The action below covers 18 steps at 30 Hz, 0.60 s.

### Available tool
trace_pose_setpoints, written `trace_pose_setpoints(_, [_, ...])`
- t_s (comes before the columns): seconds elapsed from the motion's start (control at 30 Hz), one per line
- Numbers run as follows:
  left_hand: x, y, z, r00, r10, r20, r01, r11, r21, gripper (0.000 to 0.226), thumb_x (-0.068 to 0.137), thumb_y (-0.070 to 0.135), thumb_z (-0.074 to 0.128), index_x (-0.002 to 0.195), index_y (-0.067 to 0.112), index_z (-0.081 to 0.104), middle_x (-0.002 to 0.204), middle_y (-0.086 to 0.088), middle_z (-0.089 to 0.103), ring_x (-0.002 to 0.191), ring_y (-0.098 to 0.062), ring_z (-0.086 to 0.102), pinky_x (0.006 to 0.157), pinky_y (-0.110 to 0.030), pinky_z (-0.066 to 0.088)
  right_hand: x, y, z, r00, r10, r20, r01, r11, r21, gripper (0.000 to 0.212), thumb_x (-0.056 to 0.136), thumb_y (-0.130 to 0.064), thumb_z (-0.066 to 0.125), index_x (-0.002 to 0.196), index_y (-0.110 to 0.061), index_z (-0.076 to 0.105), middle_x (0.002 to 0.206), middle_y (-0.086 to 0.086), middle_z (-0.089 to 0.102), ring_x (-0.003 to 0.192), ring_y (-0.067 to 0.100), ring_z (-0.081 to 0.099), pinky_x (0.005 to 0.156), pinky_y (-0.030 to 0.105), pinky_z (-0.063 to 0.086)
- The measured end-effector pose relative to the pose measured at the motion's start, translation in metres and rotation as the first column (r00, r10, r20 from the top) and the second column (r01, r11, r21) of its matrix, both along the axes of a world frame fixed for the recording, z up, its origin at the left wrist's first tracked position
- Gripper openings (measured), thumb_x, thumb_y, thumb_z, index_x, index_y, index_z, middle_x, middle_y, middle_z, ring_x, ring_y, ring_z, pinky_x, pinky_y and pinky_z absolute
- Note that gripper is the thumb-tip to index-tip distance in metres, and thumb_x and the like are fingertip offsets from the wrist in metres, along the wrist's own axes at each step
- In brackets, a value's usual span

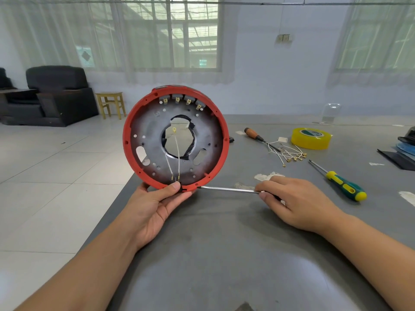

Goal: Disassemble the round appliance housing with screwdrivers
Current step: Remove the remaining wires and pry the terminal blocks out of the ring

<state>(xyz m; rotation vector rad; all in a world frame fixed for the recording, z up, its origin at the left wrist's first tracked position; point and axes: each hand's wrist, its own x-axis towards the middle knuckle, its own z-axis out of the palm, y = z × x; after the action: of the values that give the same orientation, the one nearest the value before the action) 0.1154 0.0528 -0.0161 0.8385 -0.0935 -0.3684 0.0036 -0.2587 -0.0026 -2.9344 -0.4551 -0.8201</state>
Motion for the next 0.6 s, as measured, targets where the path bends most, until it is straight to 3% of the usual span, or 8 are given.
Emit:
trace_pose_setpoints(0.17, [-0.001,-0.003,-0.002,0.998,-0.042,0.046,0.039,0.997,0.063,0.091,0.066,-0.015,0.075,0.146,0.018,0.046,0.123,-0.031,0.072,0.108,-0.052,0.072,0.08,-0.05,0.066,-0.001,0.017,0.0,0.995,-0.022,0.099,0.03,0.997,-0.075,0.036,0.104,-0.042,0.037,0.105,-0.028,0.07,0.083,-0.005,0.06,0.069,0.022,0.059,0.053,0.027,0.037])
trace_pose_setpoints(0.27, [-0.002,-0.004,-0.002,0.998,-0.04,0.053,0.035,0.995,0.089,0.092,0.064,-0.015,0.077,0.146,0.017,0.047,0.127,-0.031,0.07,0.108,-0.051,0.073,0.08,-0.05,0.065,0.0,0.02,0.0,0.986,-0.072,0.15,0.089,0.99,-0.112,0.031,0.105,-0.04,0.046,0.101,-0.027,0.073,0.08,-0.002,0.06,0.064,0.025,0.058,0.055,0.027,0.034])
trace_pose_setpoints(0.6, [-0.001,-0.004,-0.002,0.997,-0.06,0.046,0.054,0.992,0.115,0.1,0.062,-0.015,0.081,0.148,0.019,0.044,0.128,-0.029,0.071,0.109,-0.051,0.073,0.08,-0.05,0.065,0.0,0.029,-0.002,0.976,-0.094,0.199,0.115,0.988,-0.099,0.031,0.101,-0.038,0.049,0.1,-0.022,0.075,0.079,0.005,0.061,0.065,0.035,0.06,0.056,0.037,0.047])
